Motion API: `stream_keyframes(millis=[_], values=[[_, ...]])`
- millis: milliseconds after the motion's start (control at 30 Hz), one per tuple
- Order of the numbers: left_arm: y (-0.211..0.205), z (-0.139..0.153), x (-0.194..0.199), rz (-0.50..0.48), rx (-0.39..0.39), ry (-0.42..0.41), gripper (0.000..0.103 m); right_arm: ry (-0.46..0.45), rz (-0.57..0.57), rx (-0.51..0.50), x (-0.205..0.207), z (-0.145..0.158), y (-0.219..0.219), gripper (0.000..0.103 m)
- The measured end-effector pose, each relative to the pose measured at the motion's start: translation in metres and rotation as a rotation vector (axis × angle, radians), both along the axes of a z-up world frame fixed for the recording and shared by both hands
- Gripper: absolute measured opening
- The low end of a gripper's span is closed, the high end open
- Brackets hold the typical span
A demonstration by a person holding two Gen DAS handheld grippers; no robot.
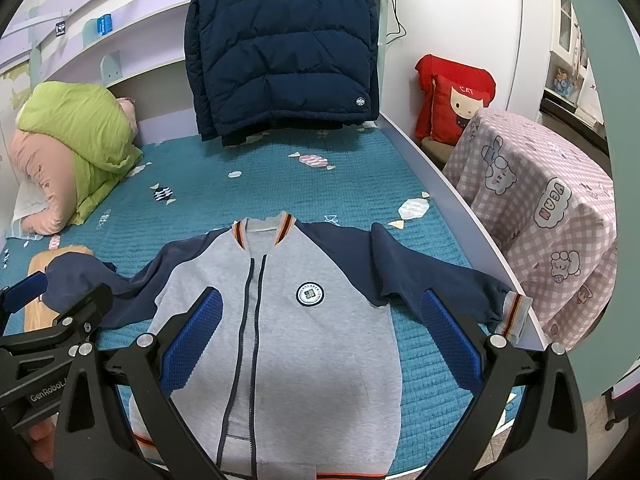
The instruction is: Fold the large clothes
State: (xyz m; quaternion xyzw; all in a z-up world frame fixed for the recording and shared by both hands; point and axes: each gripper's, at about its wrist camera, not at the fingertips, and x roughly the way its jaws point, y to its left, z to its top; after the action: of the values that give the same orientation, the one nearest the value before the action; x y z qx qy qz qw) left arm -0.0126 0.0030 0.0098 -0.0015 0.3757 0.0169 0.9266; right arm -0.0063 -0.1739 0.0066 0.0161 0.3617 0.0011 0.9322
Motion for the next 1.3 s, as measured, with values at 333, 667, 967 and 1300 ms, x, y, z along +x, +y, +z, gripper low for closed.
stream_keyframes(millis=[333, 667, 967, 1300], values=[[0.000, -0.008, -0.002, 0.008, -0.018, 0.031, 0.098, 0.016, 0.011, -0.007, -0.001, -0.004, -0.001, 0.096], [0.019, -0.020, 0.010, 0.050, -0.041, 0.096, 0.098, 0.069, 0.058, -0.010, 0.013, -0.012, 0.018, 0.096], [0.064, -0.038, 0.022, 0.122, -0.093, 0.173, 0.098, 0.114, 0.152, -0.010, 0.032, -0.019, 0.059, 0.096], [0.148, -0.056, 0.032, 0.299, -0.100, 0.230, 0.098, 0.138, 0.250, 0.029, 0.066, -0.028, 0.119, 0.095]])
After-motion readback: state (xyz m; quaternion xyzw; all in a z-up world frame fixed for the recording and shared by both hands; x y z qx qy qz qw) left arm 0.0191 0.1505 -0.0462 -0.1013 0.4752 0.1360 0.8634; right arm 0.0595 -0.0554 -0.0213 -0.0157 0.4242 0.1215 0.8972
